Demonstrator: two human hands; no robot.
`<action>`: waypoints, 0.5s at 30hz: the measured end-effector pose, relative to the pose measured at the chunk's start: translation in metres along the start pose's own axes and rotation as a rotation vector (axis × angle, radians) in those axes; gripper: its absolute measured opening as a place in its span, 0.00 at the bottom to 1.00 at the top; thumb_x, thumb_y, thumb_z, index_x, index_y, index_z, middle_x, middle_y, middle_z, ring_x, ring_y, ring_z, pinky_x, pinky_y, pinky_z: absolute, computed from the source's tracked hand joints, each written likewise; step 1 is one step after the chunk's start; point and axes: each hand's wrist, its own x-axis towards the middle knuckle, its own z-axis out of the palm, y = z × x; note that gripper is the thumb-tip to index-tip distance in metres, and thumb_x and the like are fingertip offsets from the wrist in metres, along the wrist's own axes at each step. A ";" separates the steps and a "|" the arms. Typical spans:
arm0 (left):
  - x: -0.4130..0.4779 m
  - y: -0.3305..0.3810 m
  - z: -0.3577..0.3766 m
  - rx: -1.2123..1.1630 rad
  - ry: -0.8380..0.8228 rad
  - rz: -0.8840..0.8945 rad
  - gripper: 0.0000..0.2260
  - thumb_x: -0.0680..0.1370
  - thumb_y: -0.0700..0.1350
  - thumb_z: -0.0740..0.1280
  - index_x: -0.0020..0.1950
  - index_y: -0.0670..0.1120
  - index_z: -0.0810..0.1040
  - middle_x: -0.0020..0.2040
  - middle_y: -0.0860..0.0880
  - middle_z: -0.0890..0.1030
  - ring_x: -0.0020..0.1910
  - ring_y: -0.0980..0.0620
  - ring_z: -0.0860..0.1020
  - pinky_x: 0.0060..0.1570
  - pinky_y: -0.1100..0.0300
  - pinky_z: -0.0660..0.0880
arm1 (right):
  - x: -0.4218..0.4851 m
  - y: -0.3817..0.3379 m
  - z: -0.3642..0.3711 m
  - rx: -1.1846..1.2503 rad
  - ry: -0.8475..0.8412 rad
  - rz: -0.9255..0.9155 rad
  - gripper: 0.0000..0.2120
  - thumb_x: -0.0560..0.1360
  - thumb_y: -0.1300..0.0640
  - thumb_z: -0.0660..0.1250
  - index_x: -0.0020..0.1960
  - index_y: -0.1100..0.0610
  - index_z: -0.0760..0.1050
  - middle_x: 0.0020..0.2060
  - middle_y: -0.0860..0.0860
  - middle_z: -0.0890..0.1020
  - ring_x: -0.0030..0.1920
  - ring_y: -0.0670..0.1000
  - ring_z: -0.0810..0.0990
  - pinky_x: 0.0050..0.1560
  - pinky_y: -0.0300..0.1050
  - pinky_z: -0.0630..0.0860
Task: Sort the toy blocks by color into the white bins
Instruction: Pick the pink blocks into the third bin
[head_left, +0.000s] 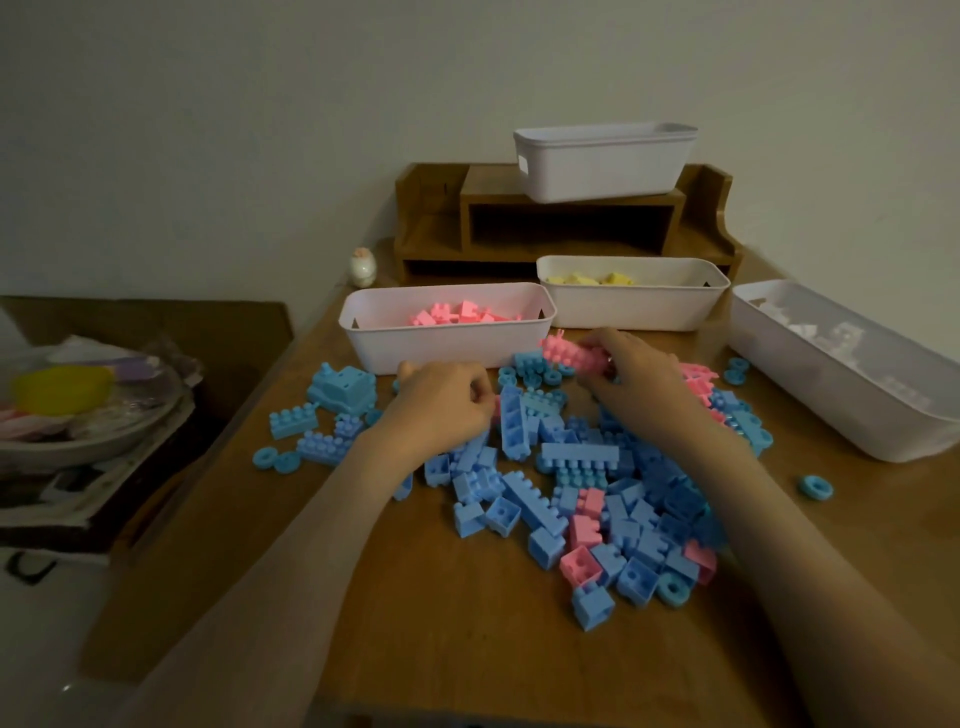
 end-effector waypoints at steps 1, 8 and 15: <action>0.000 0.001 -0.002 -0.034 0.045 -0.007 0.06 0.79 0.48 0.60 0.45 0.51 0.76 0.38 0.55 0.78 0.45 0.52 0.74 0.54 0.54 0.59 | 0.001 -0.001 -0.001 0.061 0.010 0.004 0.14 0.76 0.55 0.65 0.61 0.53 0.70 0.52 0.48 0.76 0.55 0.53 0.76 0.60 0.56 0.69; 0.043 -0.017 -0.029 -0.190 0.678 -0.030 0.07 0.77 0.53 0.58 0.43 0.55 0.75 0.43 0.54 0.79 0.49 0.52 0.76 0.56 0.50 0.66 | 0.043 -0.029 -0.015 0.186 0.163 -0.180 0.15 0.80 0.54 0.58 0.64 0.59 0.65 0.50 0.54 0.79 0.44 0.50 0.77 0.42 0.42 0.71; 0.075 -0.030 -0.044 0.144 0.116 -0.366 0.11 0.78 0.52 0.59 0.57 0.56 0.76 0.57 0.50 0.78 0.62 0.46 0.70 0.55 0.52 0.58 | 0.092 -0.043 0.024 -0.118 -0.145 -0.085 0.15 0.80 0.48 0.54 0.64 0.52 0.69 0.61 0.52 0.75 0.62 0.55 0.72 0.65 0.57 0.61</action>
